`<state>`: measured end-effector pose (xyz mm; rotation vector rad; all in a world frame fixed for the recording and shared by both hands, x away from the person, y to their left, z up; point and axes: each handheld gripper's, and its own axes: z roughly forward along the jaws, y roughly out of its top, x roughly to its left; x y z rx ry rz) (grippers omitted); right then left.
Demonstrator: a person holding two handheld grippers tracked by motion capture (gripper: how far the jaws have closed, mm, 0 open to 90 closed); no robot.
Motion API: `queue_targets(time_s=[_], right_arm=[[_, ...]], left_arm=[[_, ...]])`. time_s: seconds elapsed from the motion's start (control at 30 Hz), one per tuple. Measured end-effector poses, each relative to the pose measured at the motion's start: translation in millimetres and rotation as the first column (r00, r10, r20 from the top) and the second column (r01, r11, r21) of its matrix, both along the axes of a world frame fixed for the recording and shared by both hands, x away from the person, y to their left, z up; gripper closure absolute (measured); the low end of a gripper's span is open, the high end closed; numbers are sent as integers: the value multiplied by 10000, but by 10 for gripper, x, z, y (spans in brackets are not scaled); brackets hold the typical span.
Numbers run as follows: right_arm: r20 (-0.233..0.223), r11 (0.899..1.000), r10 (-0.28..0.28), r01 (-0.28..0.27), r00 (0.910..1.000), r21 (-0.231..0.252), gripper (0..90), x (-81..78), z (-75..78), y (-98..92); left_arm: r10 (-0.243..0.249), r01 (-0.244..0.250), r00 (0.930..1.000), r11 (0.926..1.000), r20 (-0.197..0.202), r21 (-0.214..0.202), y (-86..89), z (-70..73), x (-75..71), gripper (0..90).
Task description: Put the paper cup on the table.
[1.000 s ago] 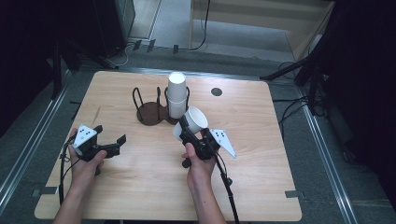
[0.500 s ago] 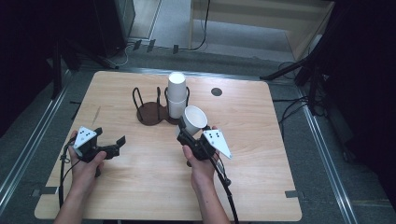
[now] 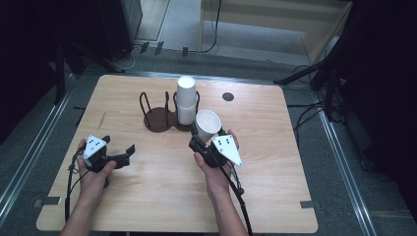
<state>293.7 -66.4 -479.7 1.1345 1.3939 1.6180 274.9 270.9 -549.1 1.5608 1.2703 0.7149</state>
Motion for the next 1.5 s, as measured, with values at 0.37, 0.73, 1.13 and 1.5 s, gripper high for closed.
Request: queue_targets(time_s=[0.37, 0.73, 1.13, 1.5], right_arm=[[74, 9975, -96, 101, 9999, -693, 263, 110, -21, -90], [323, 9860, -423, 470, 9986, -1599, 270, 279, -92, -173], [114, 9772, -836, 842, 9964, -1949, 269, 489, -168, -326], [-45, 9667, -1457, 1414, 9893, -2132, 268, 705, -242, -443]], left_arm=[[97, -93, 9995, 9998, 289, -154, -5, -4, -48, 0], [55, -44, 9996, 9992, 292, -385, 19, -6, -56, 0], [139, -127, 9996, 9987, 256, -486, 27, -7, -51, 0], [111, -88, 9994, 9976, 334, -684, 34, -10, -43, 0]])
